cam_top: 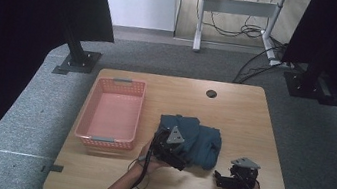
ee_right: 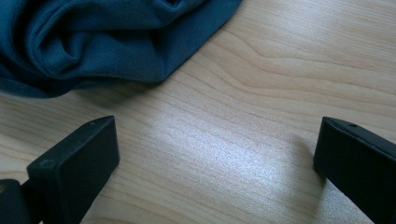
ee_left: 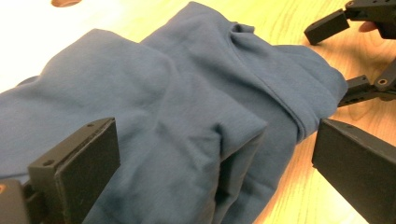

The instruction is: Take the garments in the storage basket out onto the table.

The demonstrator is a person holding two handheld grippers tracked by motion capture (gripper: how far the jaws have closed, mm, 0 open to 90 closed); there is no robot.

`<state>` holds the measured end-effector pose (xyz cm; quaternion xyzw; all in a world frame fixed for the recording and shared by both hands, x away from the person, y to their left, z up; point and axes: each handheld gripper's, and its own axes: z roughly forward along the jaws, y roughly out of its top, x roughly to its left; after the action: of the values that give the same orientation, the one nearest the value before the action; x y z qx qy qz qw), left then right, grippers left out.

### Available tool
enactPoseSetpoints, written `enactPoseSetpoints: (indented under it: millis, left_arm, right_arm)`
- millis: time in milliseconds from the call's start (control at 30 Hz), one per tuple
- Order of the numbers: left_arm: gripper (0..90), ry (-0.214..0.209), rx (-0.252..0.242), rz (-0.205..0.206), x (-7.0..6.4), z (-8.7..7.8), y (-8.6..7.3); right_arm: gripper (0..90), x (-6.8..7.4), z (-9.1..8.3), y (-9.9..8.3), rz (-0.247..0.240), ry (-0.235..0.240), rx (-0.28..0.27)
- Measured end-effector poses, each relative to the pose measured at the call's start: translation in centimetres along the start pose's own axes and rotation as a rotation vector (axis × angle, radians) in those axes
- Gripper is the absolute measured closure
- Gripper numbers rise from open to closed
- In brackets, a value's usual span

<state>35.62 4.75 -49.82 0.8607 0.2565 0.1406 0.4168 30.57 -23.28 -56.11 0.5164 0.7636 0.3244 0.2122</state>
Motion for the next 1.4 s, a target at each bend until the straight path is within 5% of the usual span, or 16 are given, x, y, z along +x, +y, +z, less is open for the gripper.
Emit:
enactPoseSetpoints:
  millis: [200, 567, 667, 1400]
  left_arm:
    - [2.4, 0.063, -0.053, -0.030, 0.5, -1.3, -0.2]
    - [2.9, 0.075, -0.047, -0.056, 0.8, -2.9, -1.2]
    - [2.9, 0.106, -0.040, -0.050, 0.8, -3.6, -1.6]
    - [2.9, 0.129, -0.103, -0.086, 1.5, -9.0, -4.9]
  right_arm:
    - [0.0, 0.0, 0.0, 0.0, 0.000, 0.000, 0.000]
    - [0.0, 0.0, 0.0, 0.0, 0.001, -0.001, 0.000]
    - [0.0, 0.0, 0.0, 0.0, 0.001, -0.001, 0.000]
    - [0.0, 0.0, 0.0, 0.0, 0.002, -0.002, 0.000]
